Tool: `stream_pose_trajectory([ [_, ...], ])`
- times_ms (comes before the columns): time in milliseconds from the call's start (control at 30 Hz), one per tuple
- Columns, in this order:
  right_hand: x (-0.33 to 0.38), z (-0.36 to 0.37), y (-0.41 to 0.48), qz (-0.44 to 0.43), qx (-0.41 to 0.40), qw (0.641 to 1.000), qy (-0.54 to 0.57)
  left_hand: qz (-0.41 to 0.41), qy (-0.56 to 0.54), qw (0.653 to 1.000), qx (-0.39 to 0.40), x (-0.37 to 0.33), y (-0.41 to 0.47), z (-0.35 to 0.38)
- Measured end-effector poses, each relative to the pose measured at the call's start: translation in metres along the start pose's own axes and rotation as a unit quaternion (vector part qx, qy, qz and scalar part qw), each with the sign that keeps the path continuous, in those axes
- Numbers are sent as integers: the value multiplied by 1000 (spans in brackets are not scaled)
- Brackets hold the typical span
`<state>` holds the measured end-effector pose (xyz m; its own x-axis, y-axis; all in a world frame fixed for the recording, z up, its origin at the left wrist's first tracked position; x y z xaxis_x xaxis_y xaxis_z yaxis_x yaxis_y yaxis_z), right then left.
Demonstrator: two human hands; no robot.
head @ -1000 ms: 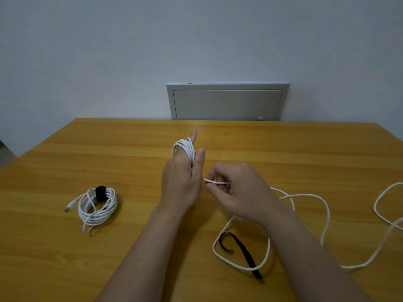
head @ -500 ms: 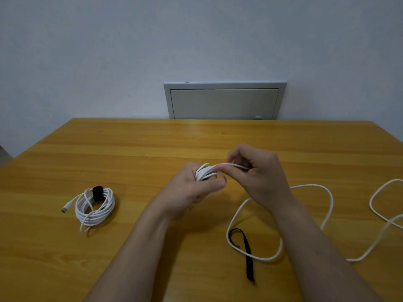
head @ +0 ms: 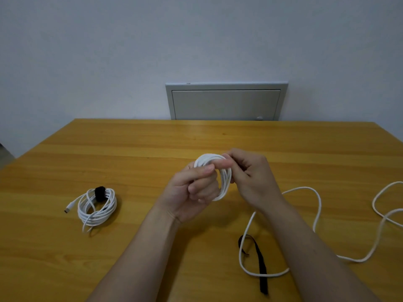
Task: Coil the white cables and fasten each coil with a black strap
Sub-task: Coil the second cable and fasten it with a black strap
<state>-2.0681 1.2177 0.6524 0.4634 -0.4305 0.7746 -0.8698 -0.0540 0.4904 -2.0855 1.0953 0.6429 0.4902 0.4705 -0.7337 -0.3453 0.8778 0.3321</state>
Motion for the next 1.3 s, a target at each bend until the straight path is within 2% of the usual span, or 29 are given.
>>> stream_pose_trajectory([
  [100,-12,0,-3,55,-2,998,-12,70,-103,992,-19,-15,0,-9],
  [200,-21,4,-4,96,0,995,-7,127,-156,978,-58,-25,-5,-23],
  [333,-21,17,-1,131,53,990,17,170,-218,957,-93,-24,-7,-31],
  [567,-23,44,-8,243,187,943,129,225,-216,936,-161,-32,-12,-36],
  [667,-23,49,-10,274,175,932,160,241,-176,928,-222,-37,-15,-42],
  [800,-24,31,-9,277,106,945,139,240,-157,925,-251,-42,-17,-44],
  [867,-20,28,-10,262,111,950,127,225,-83,928,-285,-42,-17,-44],
  [933,-15,30,-9,249,122,955,108,191,66,920,-335,-41,-15,-43],
  [1000,-13,30,-9,240,131,958,90,164,208,899,-349,-38,-12,-38],
  [1100,-9,31,-9,232,155,956,92,141,358,859,-337,-35,-10,-27],
  [1200,-6,36,-11,251,192,939,132,125,502,790,-329,-33,-10,-19],
  [1233,-5,38,-12,264,203,931,153,113,561,755,-321,-32,-10,-17],
  [1300,-3,39,-13,280,219,917,179,64,688,660,-294,-31,-9,-17],
])
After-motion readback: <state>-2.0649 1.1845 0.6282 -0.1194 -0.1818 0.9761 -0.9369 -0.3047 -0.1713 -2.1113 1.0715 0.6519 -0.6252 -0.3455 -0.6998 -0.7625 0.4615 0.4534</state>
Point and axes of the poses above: each hand's wrist, its own y-axis towards the middle knuckle, its own z-axis out of the palm, x = y × z, the point moved 6 cm from there along y, towards the middle knuckle, and after that the axes turned 9 degrees about x, right-handed, at the moved point
